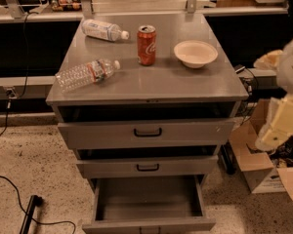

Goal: Close bottom drawer

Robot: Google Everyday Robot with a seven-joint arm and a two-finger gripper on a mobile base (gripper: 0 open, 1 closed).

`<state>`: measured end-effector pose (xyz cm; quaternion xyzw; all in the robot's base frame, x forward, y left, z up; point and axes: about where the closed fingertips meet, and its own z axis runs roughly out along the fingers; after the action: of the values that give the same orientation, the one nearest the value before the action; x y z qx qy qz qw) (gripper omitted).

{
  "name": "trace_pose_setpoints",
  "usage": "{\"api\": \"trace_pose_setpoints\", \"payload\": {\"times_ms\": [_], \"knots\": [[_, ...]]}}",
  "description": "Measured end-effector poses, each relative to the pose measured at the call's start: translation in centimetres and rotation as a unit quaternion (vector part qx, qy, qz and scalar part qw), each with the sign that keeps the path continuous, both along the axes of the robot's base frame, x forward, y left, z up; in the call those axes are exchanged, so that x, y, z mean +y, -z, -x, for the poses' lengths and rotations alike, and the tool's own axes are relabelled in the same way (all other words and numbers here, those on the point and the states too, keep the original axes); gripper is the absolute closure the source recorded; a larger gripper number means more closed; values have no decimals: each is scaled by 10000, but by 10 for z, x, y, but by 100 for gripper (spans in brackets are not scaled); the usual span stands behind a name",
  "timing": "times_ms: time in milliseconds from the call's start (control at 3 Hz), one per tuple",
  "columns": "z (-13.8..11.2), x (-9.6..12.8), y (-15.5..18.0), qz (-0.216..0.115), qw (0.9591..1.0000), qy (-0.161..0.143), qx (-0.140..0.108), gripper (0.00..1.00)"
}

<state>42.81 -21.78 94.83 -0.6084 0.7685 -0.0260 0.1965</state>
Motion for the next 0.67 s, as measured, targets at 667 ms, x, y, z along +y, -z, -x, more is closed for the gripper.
{"api": "trace_pose_setpoints", "payload": {"times_ms": [667], "knots": [[-8, 0, 27, -218, 9997, -64, 73, 0]]}}
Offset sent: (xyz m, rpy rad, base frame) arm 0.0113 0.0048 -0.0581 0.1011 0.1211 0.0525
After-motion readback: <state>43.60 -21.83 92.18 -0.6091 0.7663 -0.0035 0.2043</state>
